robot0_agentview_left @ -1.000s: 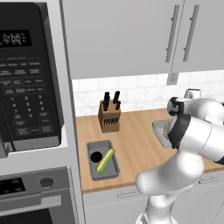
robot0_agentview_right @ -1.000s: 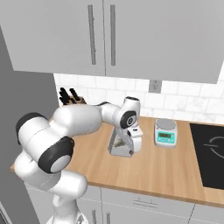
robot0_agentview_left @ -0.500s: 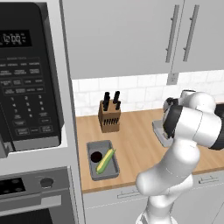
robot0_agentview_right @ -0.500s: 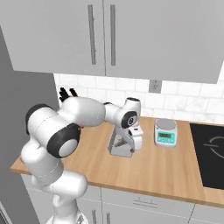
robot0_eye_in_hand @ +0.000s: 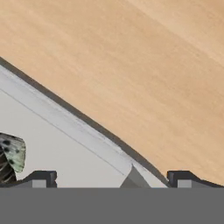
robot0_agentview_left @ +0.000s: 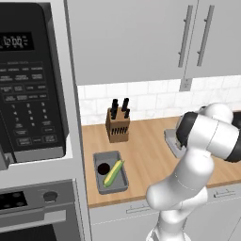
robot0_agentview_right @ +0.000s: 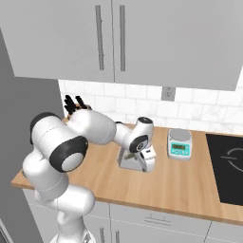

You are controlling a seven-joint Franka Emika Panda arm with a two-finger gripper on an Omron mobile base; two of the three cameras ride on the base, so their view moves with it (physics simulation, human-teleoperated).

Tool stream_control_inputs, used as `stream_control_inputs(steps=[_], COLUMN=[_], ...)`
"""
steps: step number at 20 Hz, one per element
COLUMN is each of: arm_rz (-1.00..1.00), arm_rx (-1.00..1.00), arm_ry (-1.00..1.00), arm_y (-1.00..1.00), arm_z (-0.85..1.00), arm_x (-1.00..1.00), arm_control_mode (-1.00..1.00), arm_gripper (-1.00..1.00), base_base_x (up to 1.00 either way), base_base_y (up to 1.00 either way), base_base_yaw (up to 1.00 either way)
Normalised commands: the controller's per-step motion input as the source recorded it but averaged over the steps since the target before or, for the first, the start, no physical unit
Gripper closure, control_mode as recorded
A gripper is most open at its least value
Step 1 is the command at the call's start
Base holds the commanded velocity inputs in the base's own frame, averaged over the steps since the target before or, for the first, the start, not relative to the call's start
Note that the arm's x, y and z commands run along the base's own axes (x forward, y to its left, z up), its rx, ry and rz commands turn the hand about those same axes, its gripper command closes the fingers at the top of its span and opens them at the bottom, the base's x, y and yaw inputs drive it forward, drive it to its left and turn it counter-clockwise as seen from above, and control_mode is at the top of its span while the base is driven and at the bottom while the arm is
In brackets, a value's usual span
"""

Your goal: Take the meat container that has the fish and place it on the second highest rack of the freezer. Then take the vegetable container that has the avocado and corn and place it on the highest rack of the freezer.

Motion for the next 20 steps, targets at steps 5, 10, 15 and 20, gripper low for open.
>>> stream_control_inputs(steps=[5, 10, 15, 20], arm_rz=[0.00, 0.00, 0.00, 0.00], arm_rx=[0.00, 0.00, 0.00, 0.00], arm_ry=[-0.13, -0.01, 0.00, 0.00], arm_y=[0.00, 0.00, 0.00, 0.00], arm_z=[-0.26, -0.03, 0.00, 0.00], arm_x=[0.00, 0.00, -0.01, 0.00], arm_control_mode=[-1.00, -1.00, -1.00, -1.00], arm_gripper=[-1.00, -1.00, -1.00, -1.00], base_base_x=[0.00, 0.00, 0.00, 0.00], base_base_y=[0.00, 0.00, 0.00, 0.00], base_base_yaw=[0.00, 0.00, 0.00, 0.00])
